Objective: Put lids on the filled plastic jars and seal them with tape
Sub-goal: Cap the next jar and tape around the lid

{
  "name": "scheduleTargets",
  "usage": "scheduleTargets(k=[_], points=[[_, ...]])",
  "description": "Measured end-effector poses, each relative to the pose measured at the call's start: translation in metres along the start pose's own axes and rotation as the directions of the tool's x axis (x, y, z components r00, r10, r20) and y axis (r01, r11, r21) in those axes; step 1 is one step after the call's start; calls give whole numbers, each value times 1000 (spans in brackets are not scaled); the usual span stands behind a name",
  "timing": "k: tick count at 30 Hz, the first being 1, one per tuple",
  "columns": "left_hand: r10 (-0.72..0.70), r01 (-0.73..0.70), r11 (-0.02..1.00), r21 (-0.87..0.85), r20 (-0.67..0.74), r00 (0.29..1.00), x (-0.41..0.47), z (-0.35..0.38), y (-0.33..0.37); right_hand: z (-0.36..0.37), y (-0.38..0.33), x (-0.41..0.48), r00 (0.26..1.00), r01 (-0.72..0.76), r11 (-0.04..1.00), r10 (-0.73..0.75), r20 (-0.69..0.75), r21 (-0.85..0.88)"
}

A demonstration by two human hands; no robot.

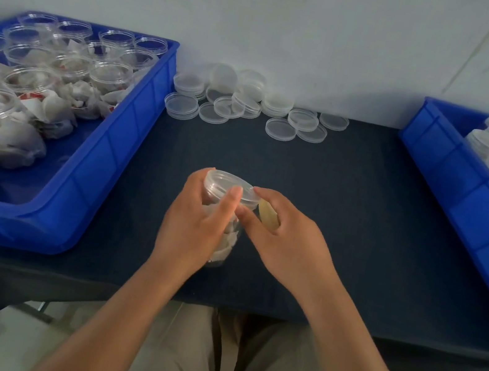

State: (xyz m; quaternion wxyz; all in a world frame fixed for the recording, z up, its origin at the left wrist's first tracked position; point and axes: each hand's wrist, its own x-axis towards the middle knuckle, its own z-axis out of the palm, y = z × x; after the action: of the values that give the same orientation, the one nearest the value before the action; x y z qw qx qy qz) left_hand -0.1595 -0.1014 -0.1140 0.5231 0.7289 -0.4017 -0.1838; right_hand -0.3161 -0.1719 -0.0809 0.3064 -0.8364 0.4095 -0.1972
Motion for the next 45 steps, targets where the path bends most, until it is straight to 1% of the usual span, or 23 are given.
scheduleTargets(k=[2,5,7,10,14,16,17,19,20,21,23,24,25,26,27,30,33,35,37,39,41,43,45], points=[[-3,4,1000,14,-44,999,5,1,3,-2,1,1,1000,1,1000,-1,31,4],[-4,5,1000,20,-36,999,18,-3,6,-17,10,3,976,-8,999,0,220,38],[11,-11,999,44,2,1000,26,-6,7,-30,18,4,956,4,999,-20,292,55],[22,-25,999,38,72,997,34,-14,2,-42,30,6,956,44,998,-57,288,50],[86,-70,995,-77,230,969,42,-28,-7,-39,41,14,967,50,997,-33,254,-61],[68,-2,978,-207,314,947,47,-29,-13,-31,40,19,967,64,996,-44,249,-70],[34,88,953,-292,389,921,48,-28,-15,-27,38,22,967,79,995,-61,249,-64],[-66,312,872,-378,541,839,46,-24,-21,-20,30,26,963,124,992,-111,246,-36],[-77,371,835,-407,581,810,46,-21,-23,-17,27,26,961,144,989,-133,241,-30],[-88,394,818,-418,587,805,45,-19,-23,-15,26,27,962,157,987,-145,232,-34],[-107,307,881,-361,479,871,44,-17,-18,-15,25,26,970,151,987,-138,199,-49],[-82,193,939,-286,358,930,43,-16,-17,-16,25,24,976,137,989,-124,177,-64],[-16,52,981,-186,188,982,40,-17,-13,-17,25,21,982,121,989,-107,153,-85],[44,-41,995,-94,31,999,36,-19,-11,-18,24,19,987,109,988,-94,133,-109],[75,-77,996,-48,-33,997,31,-19,-5,-19,23,16,989,105,986,-90,118,-127],[54,-59,995,79,62,997,11,-7,7,-13,15,6,989,141,980,-135,54,-141],[54,-57,988,143,23,998,4,0,8,-5,10,2,985,172,976,-171,15,-131],[17,-17,995,95,6,1000,10,-3,8,-5,15,2,989,142,986,-137,60,-85],[-16,15,998,64,16,1000,21,-9,6,-10,22,1,989,88,996,-89,121,16],[-16,15,999,42,46,999,29,-15,6,-16,28,0,982,95,993,-104,156,62],[-21,20,1000,23,82,996,36,-22,4,-23,33,2,976,127,991,-130,176,28],[-39,44,999,-32,147,988,43,-30,-2,-27,39,9,977,113,993,-108,182,-15],[-58,105,983,-154,283,957,48,-39,-7,-26,42,17,979,98,994,-89,185,-42]])
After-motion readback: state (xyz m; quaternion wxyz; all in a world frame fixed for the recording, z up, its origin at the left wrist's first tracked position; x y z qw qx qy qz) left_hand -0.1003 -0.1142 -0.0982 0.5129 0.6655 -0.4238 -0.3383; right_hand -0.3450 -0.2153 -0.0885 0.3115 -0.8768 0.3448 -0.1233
